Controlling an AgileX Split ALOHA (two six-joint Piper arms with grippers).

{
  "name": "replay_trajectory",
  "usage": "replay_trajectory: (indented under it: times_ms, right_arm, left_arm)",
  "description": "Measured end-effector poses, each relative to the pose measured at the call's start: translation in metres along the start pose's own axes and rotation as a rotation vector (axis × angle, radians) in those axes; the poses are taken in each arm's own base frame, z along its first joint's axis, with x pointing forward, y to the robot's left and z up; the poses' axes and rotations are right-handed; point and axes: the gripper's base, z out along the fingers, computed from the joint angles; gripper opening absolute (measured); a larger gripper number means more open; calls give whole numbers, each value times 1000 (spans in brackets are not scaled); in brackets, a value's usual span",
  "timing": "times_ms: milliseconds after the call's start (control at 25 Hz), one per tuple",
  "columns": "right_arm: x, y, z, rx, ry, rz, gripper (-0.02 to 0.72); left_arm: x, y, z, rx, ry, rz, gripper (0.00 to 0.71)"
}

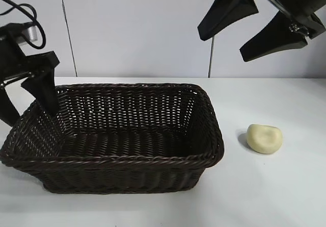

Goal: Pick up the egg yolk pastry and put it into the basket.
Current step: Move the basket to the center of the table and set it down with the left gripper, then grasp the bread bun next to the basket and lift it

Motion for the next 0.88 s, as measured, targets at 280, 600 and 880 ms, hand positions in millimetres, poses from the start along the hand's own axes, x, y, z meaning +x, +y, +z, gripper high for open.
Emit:
replay_trajectory:
  times_ms: [280,600,880]
  right_arm:
    - [0,0,0,0,-1,7,611]
    - [0,0,0,0,0,8,611]
    - [0,0,0,1,4,7,611]
  left_arm:
    - [11,-6,-45,-91,-71,44,550]
    - [14,16,-54,-252,-58,3,550]
    - [19,67,-72,-307,-80,-143,549]
